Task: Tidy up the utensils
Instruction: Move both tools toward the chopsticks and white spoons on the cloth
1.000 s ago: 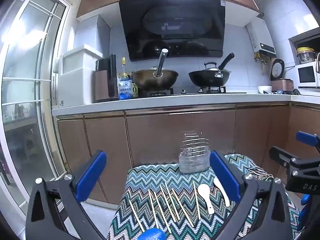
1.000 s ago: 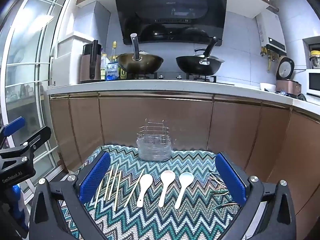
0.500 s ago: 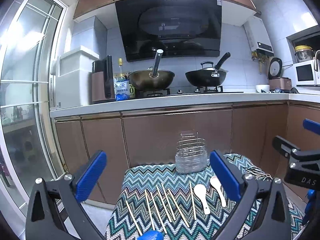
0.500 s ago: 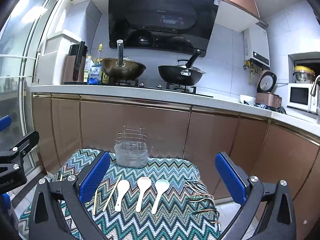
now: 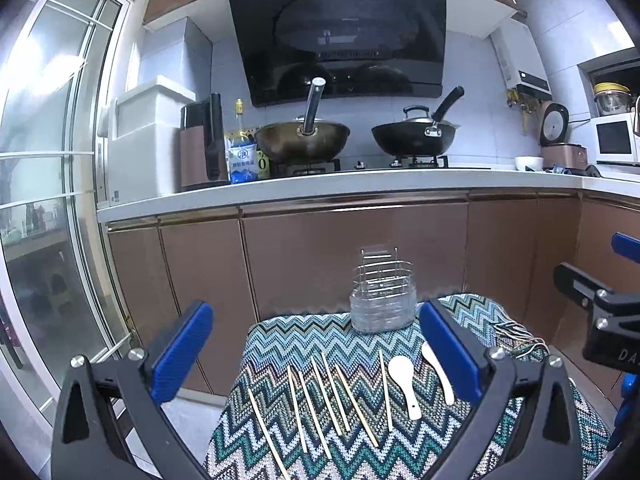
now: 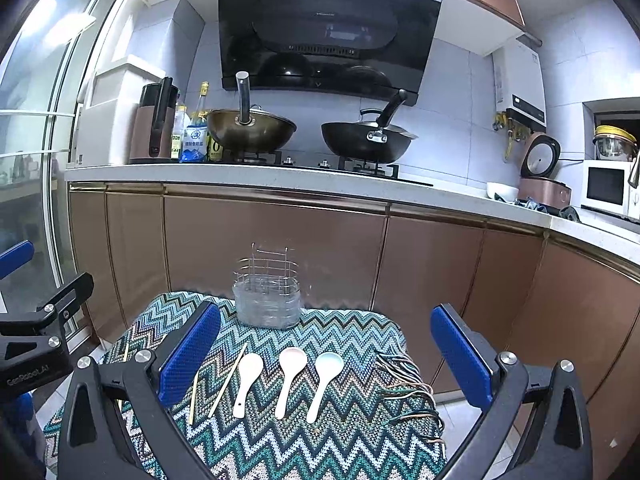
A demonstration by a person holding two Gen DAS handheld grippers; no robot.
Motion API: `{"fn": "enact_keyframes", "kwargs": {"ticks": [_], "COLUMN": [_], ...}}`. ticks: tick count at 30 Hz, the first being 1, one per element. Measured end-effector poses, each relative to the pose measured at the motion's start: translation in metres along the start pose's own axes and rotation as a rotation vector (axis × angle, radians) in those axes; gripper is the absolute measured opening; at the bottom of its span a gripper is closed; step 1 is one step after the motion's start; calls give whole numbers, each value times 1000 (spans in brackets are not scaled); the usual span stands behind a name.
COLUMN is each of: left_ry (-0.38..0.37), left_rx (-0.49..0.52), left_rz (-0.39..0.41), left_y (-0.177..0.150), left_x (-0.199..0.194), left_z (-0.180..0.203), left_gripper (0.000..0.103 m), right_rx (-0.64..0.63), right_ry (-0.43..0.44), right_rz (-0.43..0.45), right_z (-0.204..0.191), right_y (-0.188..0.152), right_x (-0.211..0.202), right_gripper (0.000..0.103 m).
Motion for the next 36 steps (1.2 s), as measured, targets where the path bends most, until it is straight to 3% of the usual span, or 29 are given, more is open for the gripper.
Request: {"fn": "enact_keyframes", "kwargs": {"ticks": [9,22,36], "left_ry": [-18,52,45], "left_rx": [-13,42,39], "left_rz": [-27,-74,-83], "left_y": [-5,-4,-5], "left_x": [3,9,8], "left_z": [2,-2,-7], "left_gripper": [103,103,103], "right_rx": [10,25,16], "right_ry": [-1,22,85], "right_rz": [-19,-56,-77], "right_z": [-1,-3,-15], "right_y": [-1,-8,-11], "right_x": [4,14,15], "right_gripper": [103,103,103]}}
Point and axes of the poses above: each gripper's, at about its wrist camera, not at the fingertips, and x roughly the way its jaws point, z to its right, y to its top, the point moved 9 cm from there along x, roughly the way its jaws point, and after that the axes turned 11 degrees about x, right-handed, at the moved point
